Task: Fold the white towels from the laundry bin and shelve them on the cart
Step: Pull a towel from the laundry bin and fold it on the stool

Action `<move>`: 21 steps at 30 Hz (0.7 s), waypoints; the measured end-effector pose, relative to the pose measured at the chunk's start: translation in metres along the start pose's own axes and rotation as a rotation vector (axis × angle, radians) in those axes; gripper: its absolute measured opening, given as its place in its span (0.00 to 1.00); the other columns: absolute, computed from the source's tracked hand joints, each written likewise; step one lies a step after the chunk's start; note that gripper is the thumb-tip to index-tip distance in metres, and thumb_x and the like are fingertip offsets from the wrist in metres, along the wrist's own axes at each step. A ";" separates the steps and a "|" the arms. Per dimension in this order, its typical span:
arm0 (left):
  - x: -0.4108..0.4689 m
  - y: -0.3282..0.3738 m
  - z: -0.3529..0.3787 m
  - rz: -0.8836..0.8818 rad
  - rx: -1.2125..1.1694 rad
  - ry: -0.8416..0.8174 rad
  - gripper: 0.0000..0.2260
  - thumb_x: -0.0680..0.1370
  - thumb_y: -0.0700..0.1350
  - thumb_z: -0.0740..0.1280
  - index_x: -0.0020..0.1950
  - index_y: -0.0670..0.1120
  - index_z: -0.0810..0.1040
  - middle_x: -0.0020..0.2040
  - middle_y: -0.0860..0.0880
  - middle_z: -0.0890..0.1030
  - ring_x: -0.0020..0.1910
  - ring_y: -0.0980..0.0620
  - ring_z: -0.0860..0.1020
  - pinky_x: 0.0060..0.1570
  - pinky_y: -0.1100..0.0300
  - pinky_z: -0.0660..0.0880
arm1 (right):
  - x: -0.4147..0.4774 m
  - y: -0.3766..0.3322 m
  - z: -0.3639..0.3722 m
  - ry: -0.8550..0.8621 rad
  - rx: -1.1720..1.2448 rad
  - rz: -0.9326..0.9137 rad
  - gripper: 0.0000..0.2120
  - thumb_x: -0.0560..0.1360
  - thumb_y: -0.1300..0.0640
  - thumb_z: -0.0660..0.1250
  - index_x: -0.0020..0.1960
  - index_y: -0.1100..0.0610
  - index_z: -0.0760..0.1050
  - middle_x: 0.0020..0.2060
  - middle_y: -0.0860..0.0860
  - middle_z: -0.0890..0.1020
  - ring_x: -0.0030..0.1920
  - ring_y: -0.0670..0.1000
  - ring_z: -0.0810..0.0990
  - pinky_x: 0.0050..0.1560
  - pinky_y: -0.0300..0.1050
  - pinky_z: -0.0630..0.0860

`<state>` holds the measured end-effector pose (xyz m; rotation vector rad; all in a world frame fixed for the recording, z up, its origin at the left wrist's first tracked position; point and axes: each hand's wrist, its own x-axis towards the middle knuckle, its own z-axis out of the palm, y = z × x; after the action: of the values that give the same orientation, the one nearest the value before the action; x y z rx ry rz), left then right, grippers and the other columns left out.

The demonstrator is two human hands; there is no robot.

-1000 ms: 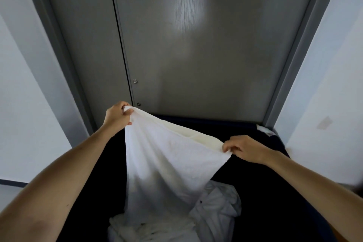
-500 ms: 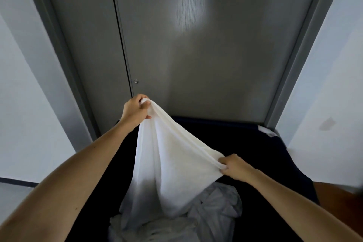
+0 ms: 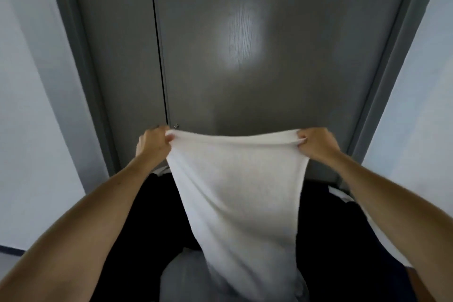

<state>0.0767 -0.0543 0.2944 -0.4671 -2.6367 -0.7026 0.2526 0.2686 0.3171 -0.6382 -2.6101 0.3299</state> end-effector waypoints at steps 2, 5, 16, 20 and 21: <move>0.011 0.023 -0.012 0.029 -0.111 0.104 0.11 0.80 0.43 0.60 0.60 0.41 0.74 0.59 0.39 0.75 0.55 0.35 0.75 0.50 0.50 0.70 | 0.016 0.004 -0.029 0.173 0.124 0.004 0.07 0.68 0.67 0.63 0.42 0.61 0.79 0.43 0.61 0.82 0.49 0.62 0.80 0.48 0.48 0.75; 0.023 0.042 -0.019 -0.034 -0.299 0.039 0.11 0.80 0.38 0.59 0.62 0.41 0.72 0.54 0.41 0.78 0.38 0.43 0.81 0.36 0.56 0.77 | 0.029 0.005 -0.055 0.249 0.289 0.058 0.08 0.67 0.70 0.61 0.40 0.63 0.78 0.38 0.60 0.81 0.40 0.60 0.81 0.42 0.55 0.81; 0.004 0.048 0.002 -0.126 -0.687 0.085 0.03 0.78 0.37 0.62 0.49 0.45 0.70 0.52 0.44 0.74 0.47 0.44 0.78 0.44 0.52 0.79 | -0.010 0.006 -0.016 0.133 0.837 0.453 0.13 0.73 0.75 0.56 0.53 0.68 0.75 0.46 0.53 0.72 0.46 0.56 0.77 0.34 0.42 0.81; 0.004 0.059 -0.011 -0.101 -0.701 0.149 0.01 0.80 0.40 0.59 0.50 0.45 0.69 0.46 0.47 0.74 0.42 0.50 0.72 0.34 0.61 0.68 | 0.000 -0.007 -0.033 0.203 0.968 0.484 0.12 0.75 0.75 0.56 0.44 0.62 0.72 0.41 0.53 0.74 0.43 0.53 0.78 0.39 0.45 0.81; 0.005 0.063 -0.016 -0.098 -0.705 0.167 0.01 0.81 0.41 0.58 0.50 0.45 0.69 0.46 0.47 0.74 0.43 0.50 0.72 0.36 0.60 0.67 | 0.004 -0.010 -0.037 0.231 0.977 0.484 0.11 0.75 0.75 0.57 0.45 0.62 0.73 0.40 0.53 0.75 0.43 0.52 0.78 0.44 0.47 0.81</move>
<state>0.1021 -0.0096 0.3347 -0.4339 -2.2056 -1.6326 0.2628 0.2666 0.3537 -0.8357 -1.7159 1.4439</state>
